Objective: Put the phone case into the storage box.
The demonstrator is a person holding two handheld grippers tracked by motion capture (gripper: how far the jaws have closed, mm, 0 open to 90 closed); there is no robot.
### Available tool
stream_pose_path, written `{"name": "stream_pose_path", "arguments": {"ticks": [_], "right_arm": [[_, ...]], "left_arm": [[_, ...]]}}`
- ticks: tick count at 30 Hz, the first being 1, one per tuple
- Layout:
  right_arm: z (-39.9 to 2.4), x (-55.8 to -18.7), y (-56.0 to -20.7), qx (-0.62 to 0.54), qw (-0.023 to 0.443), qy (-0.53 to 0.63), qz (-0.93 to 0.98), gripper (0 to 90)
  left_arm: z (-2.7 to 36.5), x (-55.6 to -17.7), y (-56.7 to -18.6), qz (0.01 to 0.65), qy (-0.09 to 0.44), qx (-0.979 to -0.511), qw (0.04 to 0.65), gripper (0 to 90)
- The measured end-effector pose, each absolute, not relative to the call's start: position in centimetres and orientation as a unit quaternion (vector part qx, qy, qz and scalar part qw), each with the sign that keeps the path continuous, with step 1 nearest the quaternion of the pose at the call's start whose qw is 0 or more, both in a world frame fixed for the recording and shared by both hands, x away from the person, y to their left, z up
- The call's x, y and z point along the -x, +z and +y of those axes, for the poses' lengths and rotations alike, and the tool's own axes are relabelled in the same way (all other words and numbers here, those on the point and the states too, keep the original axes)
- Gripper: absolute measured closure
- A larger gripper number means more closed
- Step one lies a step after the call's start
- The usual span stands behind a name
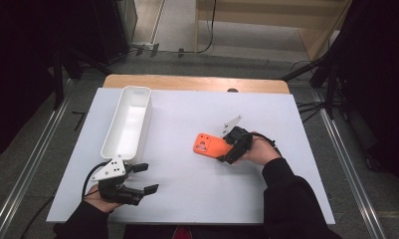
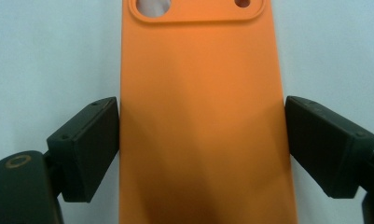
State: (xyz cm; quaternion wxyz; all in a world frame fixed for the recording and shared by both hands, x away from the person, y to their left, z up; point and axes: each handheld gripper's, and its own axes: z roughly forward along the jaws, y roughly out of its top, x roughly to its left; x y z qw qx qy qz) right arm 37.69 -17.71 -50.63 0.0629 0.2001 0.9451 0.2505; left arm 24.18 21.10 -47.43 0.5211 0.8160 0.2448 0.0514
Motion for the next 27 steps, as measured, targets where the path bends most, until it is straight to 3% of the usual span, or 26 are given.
{"name": "stream_pose_path", "arguments": {"ticks": [27], "right_arm": [[-18.19, -37.63, -50.83, -0.185, 0.067, 0.268, 0.943, 14.4]], "left_arm": [[21.07, -24.17, -47.43, 0.243, 0.052, -0.816, 0.521, 20.2]]}}
